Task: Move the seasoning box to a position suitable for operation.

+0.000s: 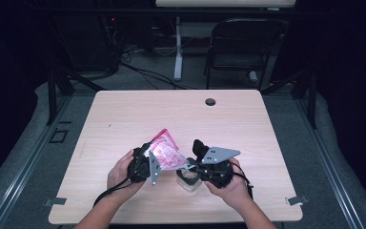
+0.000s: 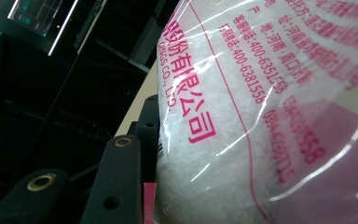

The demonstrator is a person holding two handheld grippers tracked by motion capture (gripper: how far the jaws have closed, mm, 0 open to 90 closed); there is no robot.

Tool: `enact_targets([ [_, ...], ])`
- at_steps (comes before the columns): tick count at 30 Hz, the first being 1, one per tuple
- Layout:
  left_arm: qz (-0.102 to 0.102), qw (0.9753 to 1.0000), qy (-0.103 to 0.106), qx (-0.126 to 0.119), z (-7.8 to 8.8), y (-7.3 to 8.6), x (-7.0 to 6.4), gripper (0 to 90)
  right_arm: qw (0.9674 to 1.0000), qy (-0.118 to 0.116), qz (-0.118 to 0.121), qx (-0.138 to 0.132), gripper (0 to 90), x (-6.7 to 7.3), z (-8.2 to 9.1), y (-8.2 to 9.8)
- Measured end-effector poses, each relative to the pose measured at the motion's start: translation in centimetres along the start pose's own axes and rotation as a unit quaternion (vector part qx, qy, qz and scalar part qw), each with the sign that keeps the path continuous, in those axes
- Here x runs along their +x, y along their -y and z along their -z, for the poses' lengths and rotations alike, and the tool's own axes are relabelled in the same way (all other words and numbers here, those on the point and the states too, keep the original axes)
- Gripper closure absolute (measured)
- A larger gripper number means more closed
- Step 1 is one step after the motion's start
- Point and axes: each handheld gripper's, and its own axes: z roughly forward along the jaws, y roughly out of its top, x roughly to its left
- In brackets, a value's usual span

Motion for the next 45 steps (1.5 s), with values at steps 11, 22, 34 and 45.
enact_targets([
  [11,-0.010,0.9999,-0.002,-0.004,-0.2,-0.6,-0.1,63.6,0.9999,0.006,-0.009,0.008,90.0,0.0,-0.1,1.1],
  [22,-0.034,0.9993,-0.010,-0.010,-0.4,-1.0,-0.1,63.5,0.9998,0.013,-0.013,0.011,90.0,-0.1,0.0,1.6],
  [34,-0.062,0.9978,-0.015,-0.016,-0.5,-0.9,-0.2,63.5,0.9997,0.013,-0.013,0.013,90.0,-0.1,0.0,1.8],
  [45,-0.125,0.9916,-0.030,-0.012,-0.4,-1.1,0.1,63.8,0.9997,0.015,-0.011,0.015,90.0,0.0,-0.1,1.9],
])
